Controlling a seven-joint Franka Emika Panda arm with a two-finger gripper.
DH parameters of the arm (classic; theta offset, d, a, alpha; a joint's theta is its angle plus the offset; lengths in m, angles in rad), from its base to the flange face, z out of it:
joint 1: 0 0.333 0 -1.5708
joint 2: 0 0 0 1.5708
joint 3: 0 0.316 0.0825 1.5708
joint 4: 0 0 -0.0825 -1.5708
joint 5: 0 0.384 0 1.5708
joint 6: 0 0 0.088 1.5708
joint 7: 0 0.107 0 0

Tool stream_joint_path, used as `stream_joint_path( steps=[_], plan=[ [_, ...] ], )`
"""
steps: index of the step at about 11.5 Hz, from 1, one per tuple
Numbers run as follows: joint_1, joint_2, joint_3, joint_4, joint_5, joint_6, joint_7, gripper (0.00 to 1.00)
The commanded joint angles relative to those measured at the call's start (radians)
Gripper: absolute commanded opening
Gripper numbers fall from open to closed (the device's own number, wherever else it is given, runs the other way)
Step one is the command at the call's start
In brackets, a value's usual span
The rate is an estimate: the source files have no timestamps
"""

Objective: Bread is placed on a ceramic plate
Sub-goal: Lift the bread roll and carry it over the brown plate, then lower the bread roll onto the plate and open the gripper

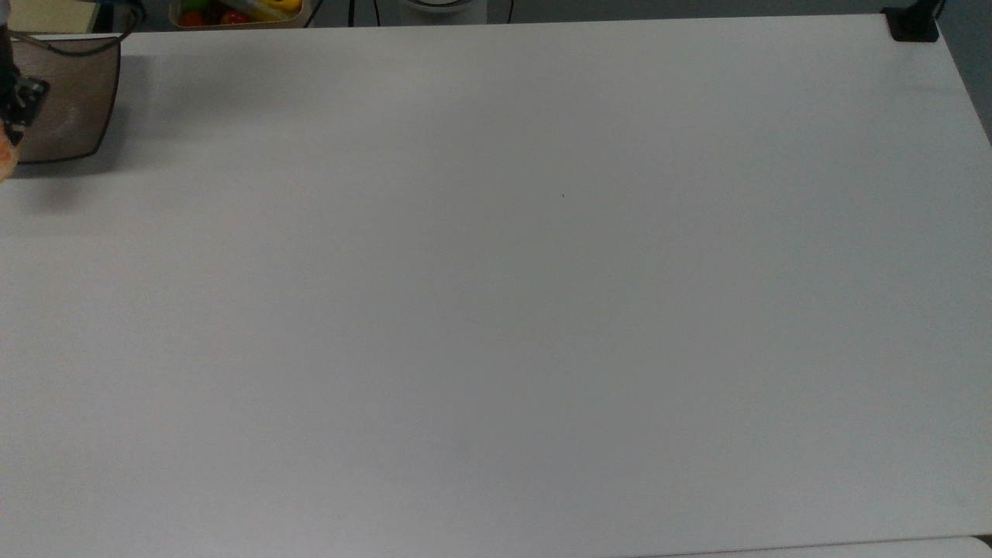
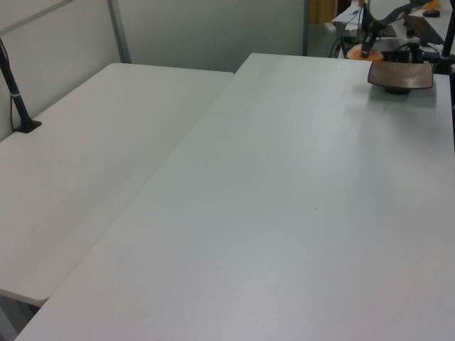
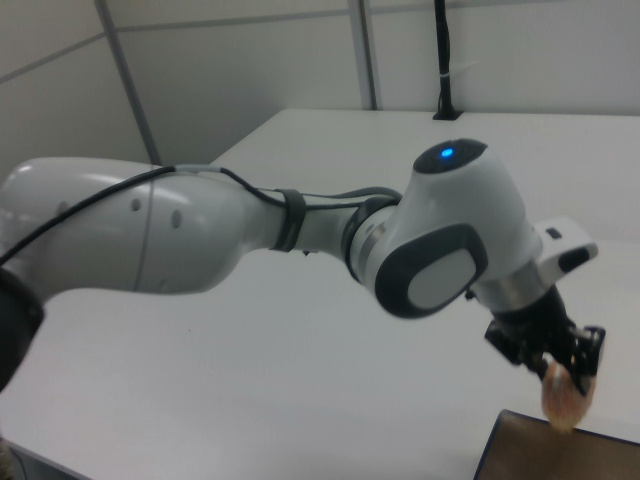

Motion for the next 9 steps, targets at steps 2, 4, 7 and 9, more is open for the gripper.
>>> stream_joint_path(
  steps=[2,4,7,9],
  plan=[
    [-0.048,-0.114,-0.008,-0.161,0.013,-0.003,-0.198,0.46],
    [-0.053,-0.106,-0.027,-0.183,0.013,0.008,-0.235,0.46],
    [-0.059,-0.083,-0.027,-0.180,0.012,0.010,-0.236,0.78],
    [-0.056,-0.071,-0.027,-0.177,0.012,0.008,-0.235,1.00]
  ],
)
